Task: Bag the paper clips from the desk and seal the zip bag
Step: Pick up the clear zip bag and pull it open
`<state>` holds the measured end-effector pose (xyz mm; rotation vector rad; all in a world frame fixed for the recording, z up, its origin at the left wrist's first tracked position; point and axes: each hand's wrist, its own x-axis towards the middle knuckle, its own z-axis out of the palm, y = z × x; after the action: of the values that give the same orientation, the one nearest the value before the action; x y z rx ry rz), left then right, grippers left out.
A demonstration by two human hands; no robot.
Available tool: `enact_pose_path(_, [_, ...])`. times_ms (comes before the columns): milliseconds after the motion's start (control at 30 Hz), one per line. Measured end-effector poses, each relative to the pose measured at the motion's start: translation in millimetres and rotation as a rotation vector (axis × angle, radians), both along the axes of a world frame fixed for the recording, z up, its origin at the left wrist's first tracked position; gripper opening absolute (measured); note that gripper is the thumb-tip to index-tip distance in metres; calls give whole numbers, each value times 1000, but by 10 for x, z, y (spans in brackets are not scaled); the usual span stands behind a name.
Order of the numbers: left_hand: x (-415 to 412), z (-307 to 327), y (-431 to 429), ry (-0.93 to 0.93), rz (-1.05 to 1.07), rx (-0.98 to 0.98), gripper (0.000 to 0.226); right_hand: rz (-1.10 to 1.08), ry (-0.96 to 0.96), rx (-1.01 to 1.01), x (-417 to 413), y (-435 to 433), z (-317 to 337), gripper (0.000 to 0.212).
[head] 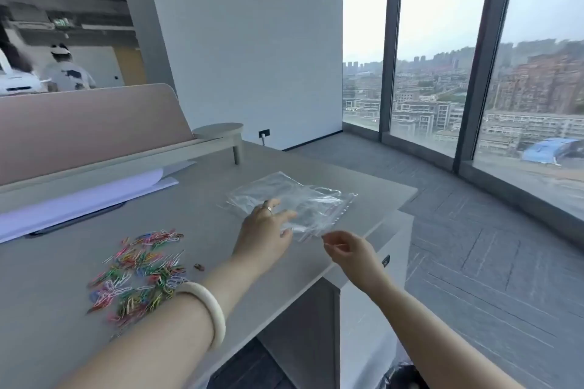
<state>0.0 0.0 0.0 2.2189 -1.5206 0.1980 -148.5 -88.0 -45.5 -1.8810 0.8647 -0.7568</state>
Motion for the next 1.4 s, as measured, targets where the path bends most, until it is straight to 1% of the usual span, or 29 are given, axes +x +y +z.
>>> enact_pose_path(100, [69,-34,-404,-116,-4,60,39,13,-10,8,100,-122,-44,19])
enact_pose_path(233, [226,-187,-782,-179,6,190,41,11,-16,18,204,-227,-150,18])
enact_pose_path(300, [302,-267,-847,-169,43,307,50,-3,-1,-18,220,-239,-186,23])
enact_pose_path(367, [334,-322,-845,-120,67,365,59,-16,5,-26,219,-226,-194,27])
enact_pose_path(400, [326,-326,-818,-92,70,355,60,-16,6,-22,216,-209,-183,27])
enact_pose_path(467, [293,-295,-729,-45,56,256,61,-9,-1,-18,207,-157,-139,27])
enact_pose_path(500, [261,-262,-671,-36,39,195,60,-6,-15,-19,205,-118,-112,29])
enact_pose_path(633, [23,-51,-342,-1,-53,18,63,-39,-76,-40,176,83,97,57])
enact_pose_path(767, [-338,269,64,28,-127,-123,64,-182,-68,-62,-19,283,426,64])
enact_pose_path(900, [-687,573,440,93,-187,-213,63,-156,43,-171,-396,538,739,62])
enact_pose_path(967, [-836,712,587,81,-196,-179,63,-114,127,-270,-596,653,931,64])
enact_pose_path(1033, [-974,898,750,53,-191,-133,59,-57,251,-373,-818,789,1189,69])
enact_pose_path(1133, [-1142,1177,913,-1,-195,-51,52,91,423,-407,-1114,957,1568,76])
enact_pose_path(1167, [-1173,1237,955,14,-194,-27,52,153,485,-400,-1196,1017,1674,78])
enact_pose_path(1267, [-1159,1287,1085,187,-180,72,60,289,647,-343,-1408,1141,1868,87])
enact_pose_path(1367, [-1078,1260,1275,394,-162,207,67,315,786,-265,-1555,1188,1925,86])
enact_pose_path(1400, [-1081,1246,1340,434,-172,263,67,328,823,-235,-1580,1196,1929,86])
